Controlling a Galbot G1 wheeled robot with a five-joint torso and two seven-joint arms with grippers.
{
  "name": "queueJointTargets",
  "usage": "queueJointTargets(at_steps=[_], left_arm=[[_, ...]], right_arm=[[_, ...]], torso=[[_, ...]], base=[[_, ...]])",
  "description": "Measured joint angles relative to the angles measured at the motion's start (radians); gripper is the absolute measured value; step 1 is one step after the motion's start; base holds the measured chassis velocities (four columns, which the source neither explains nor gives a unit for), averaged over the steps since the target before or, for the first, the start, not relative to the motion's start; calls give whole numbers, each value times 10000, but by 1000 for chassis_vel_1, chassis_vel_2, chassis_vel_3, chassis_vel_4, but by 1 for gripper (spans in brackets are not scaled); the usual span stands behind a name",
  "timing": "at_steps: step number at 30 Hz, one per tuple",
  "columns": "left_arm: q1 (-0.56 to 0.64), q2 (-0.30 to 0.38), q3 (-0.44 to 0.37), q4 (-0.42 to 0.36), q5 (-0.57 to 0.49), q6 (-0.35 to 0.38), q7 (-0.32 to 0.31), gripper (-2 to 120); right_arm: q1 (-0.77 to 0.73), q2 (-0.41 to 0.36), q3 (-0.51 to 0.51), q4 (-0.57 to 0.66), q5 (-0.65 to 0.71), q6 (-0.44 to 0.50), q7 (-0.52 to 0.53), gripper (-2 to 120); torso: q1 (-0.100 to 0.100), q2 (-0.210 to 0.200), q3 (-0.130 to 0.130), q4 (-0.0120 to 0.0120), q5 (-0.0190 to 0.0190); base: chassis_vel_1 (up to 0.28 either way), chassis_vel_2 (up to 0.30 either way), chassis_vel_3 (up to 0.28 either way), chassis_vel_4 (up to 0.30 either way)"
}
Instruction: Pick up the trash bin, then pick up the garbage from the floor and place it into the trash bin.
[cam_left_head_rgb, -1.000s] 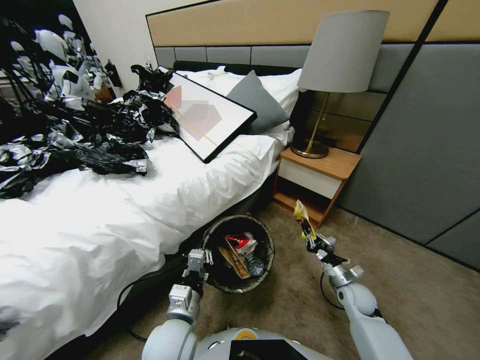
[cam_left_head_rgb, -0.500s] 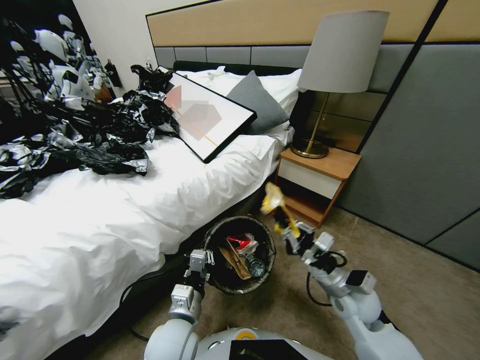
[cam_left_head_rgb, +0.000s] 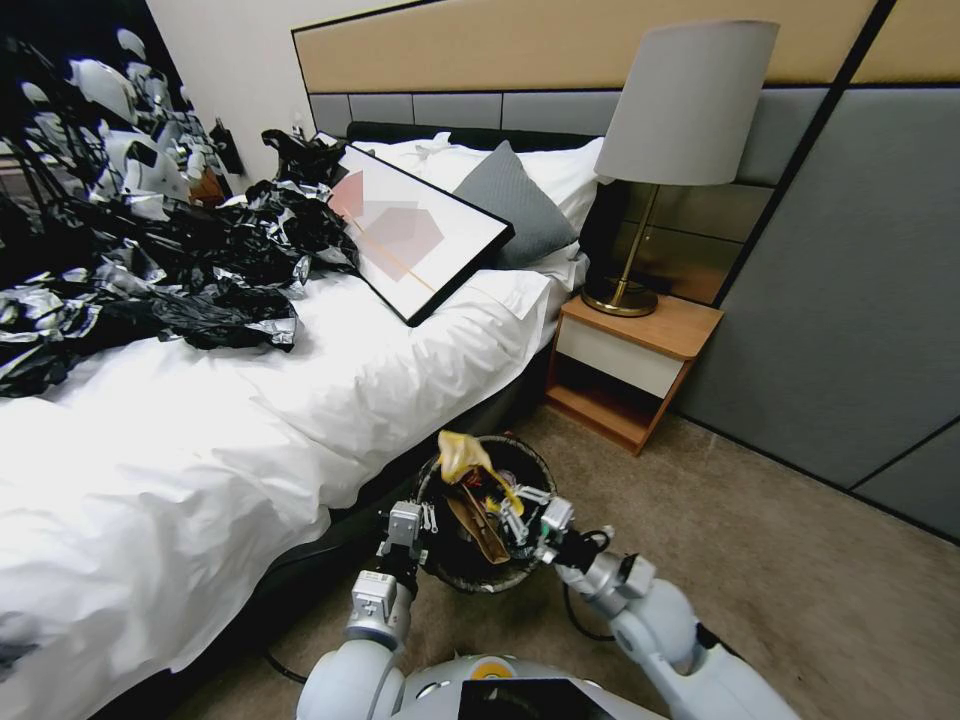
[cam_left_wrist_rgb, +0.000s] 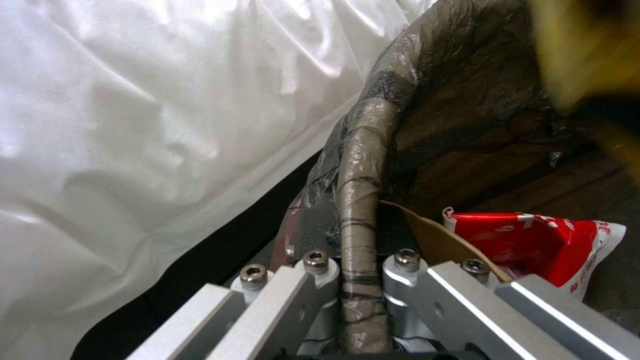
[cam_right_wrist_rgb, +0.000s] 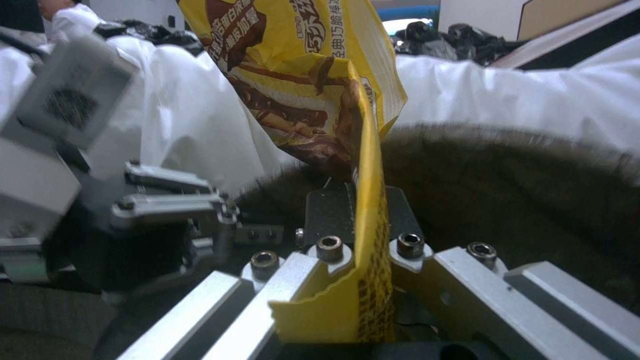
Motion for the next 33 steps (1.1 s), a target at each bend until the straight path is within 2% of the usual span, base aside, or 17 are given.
queueJointTargets(at_steps=[6,18,20,21,22,24,26,28,30,33], left_arm=[[18,2,49,-18,32,-3,0,0],[-44,22,16,-21,-13,-9,-1,0],[-55,24,16,-21,-31,-8,-2,0],[-55,24,16,-21,-31,-8,-2,0],[-55,25,8,-23,-38,-9,-2,0],[-54,27,-4,-31,-44,-9,-2,0],[-59,30,-95,-83,-105,0,-4,0],[-72,30,-145,-109,-138,35,-4,0],[-100,32,-236,-142,-201,93,-5,0],[-110,36,-271,-154,-219,105,-13,0]], right_arm=[[193,313,-63,-707,-88,160,0,0],[87,362,238,-1135,-325,311,-43,0],[47,373,285,-1215,-406,325,-49,9],[47,373,285,-1215,-406,325,-49,9],[13,377,311,-1244,-426,333,-54,15],[0,379,323,-1249,-435,340,-60,17],[-38,393,361,-1257,-454,365,-74,30],[-48,403,375,-1261,-463,378,-79,34],[-85,418,400,-1268,-481,411,-99,45],[-106,432,418,-1287,-495,429,-106,52]], torso=[[0,0,0,0,-1],[0,0,0,0,-1],[0,0,0,0,0],[0,0,0,0,0],[0,0,0,-1,-1],[0,0,0,0,-1],[0,0,0,0,-1],[0,0,0,0,-1],[0,0,0,-1,-1],[0,0,0,0,-1]], base=[[0,0,0,0],[0,0,0,0],[0,0,0,0],[0,0,0,0],[0,0,0,0],[0,0,0,0],[0,0,0,0],[0,0,0,0],[0,0,0,0],[0,0,0,0]])
